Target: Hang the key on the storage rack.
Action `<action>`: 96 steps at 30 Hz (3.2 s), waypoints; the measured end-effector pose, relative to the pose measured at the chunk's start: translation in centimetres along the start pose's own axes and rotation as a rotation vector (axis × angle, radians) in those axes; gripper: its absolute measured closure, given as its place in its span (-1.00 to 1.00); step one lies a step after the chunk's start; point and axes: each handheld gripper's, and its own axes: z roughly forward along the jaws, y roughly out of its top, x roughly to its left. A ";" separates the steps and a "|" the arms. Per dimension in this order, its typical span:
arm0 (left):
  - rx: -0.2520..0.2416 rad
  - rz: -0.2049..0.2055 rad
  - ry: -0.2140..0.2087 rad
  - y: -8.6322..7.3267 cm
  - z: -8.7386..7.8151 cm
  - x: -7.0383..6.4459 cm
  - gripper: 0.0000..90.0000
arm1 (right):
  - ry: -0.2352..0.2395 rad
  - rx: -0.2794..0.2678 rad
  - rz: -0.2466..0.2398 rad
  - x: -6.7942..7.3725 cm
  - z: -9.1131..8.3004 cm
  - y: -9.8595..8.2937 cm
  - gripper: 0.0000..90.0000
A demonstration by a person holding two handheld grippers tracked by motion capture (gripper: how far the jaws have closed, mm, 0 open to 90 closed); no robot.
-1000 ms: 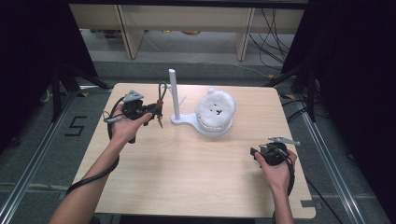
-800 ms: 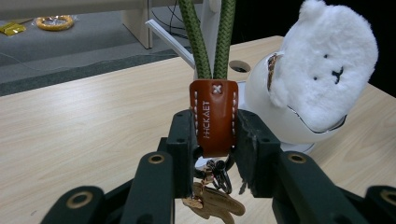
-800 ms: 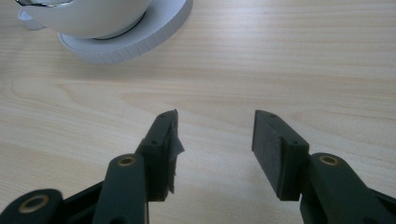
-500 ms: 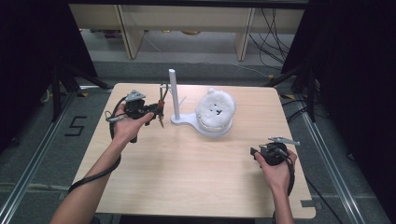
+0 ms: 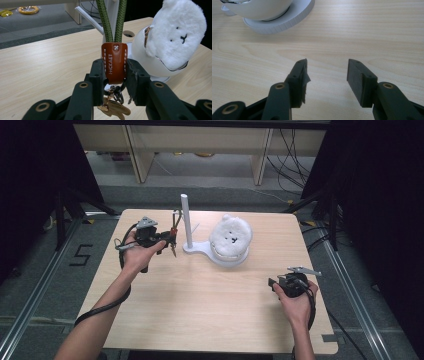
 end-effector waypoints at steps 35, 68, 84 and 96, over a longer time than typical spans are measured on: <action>0.027 -0.001 0.012 -0.1 1.9 -0.1 0.50 | 0.017 -0.004 0.031 0.2 0.0 -0.1 0.15; 0.073 0.061 0.057 -0.5 3.4 -0.5 0.37 | 0.009 0.009 0.028 0.3 0.0 -0.1 0.14; 0.099 0.137 0.119 -1.7 0.6 0.3 -0.02 | 0.012 0.003 0.039 0.2 0.0 -0.1 0.13; 0.095 0.116 0.160 -6.4 -3.5 2.0 -0.09 | 0.007 -0.001 -0.009 -0.1 0.1 -0.2 0.12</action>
